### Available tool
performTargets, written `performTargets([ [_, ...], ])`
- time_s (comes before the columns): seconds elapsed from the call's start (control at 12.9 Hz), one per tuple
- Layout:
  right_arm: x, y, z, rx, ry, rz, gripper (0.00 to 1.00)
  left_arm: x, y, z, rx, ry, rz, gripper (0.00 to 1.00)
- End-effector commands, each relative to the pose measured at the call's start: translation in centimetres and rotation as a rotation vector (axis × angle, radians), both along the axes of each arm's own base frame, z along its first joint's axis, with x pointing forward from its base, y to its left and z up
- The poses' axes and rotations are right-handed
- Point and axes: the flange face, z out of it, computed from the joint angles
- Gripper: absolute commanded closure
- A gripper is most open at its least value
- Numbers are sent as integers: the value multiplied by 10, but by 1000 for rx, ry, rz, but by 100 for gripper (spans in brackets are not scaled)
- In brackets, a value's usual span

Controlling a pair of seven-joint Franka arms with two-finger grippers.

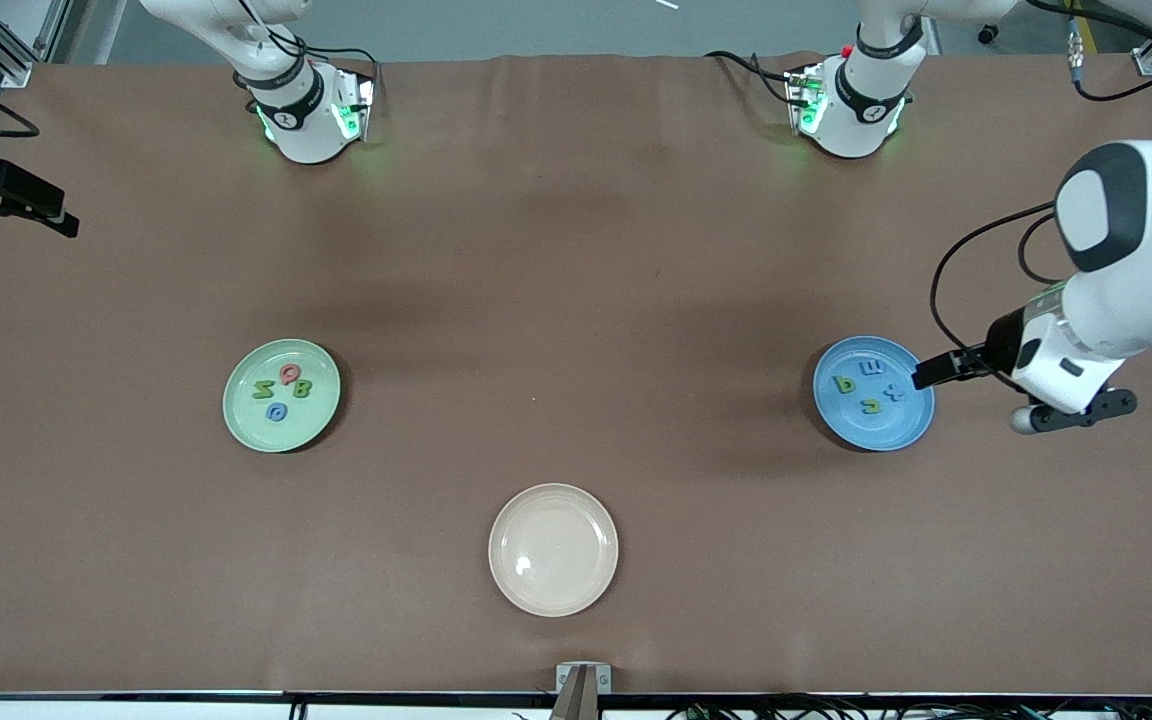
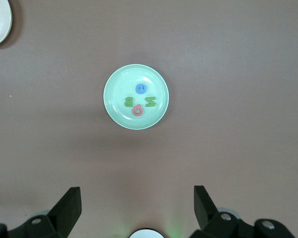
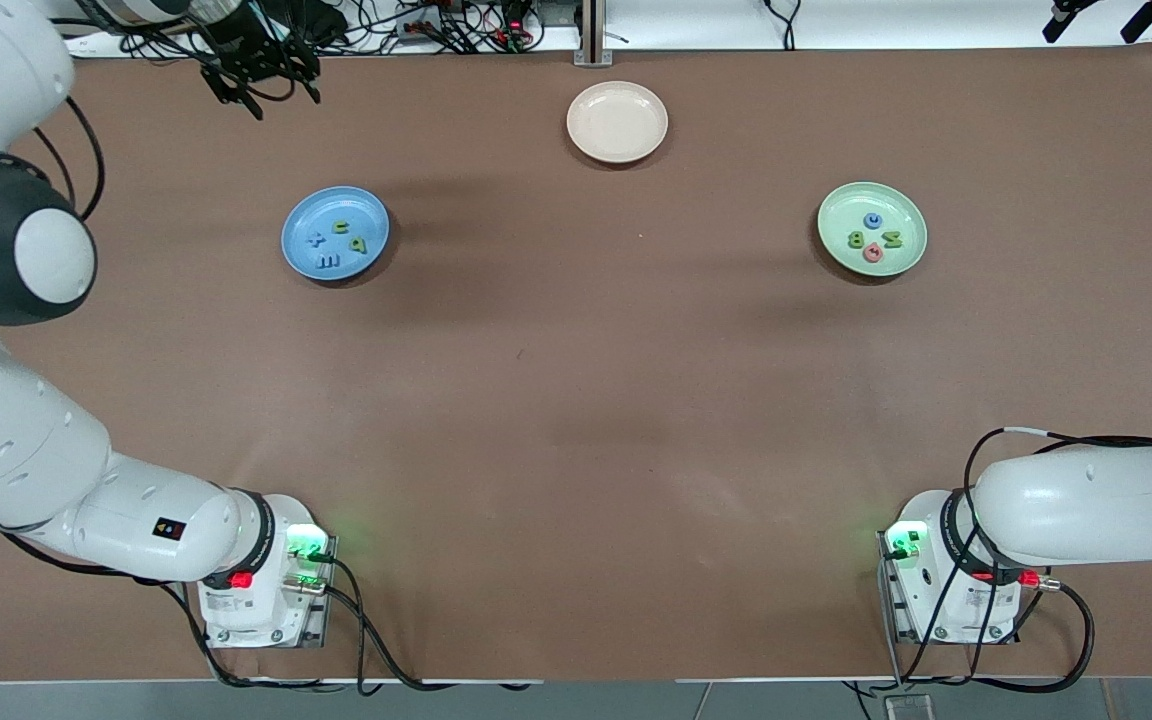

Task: Sort upper and lower case letters into plates

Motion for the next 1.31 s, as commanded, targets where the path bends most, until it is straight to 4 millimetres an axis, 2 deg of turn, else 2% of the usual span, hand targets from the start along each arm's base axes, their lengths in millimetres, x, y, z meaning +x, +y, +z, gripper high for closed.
performTargets([
  [0.0,-8,2,2,-23,-16,6,0,-19,22,41,-12,-57,0,0],
  [0.31,-7,1,2,-34,-22,7,0,-47,41,95,103,-87,-58,0],
  [0.46,-7,1,2,-52,-29,9,0,-64,48,119,108,-91,-86,0],
  [0.62,-6,1,4,-57,-34,9,0,-86,67,149,104,-113,-132,0],
  [0.77,-5,-2,10,-55,-39,-4,0,-101,76,172,98,-142,-156,0],
  [1.08,-5,-1,19,-44,-44,-9,0,-109,70,194,101,-153,-170,0],
  [1.24,-8,0,19,-41,-26,-9,0,-109,70,192,101,-143,-162,0],
])
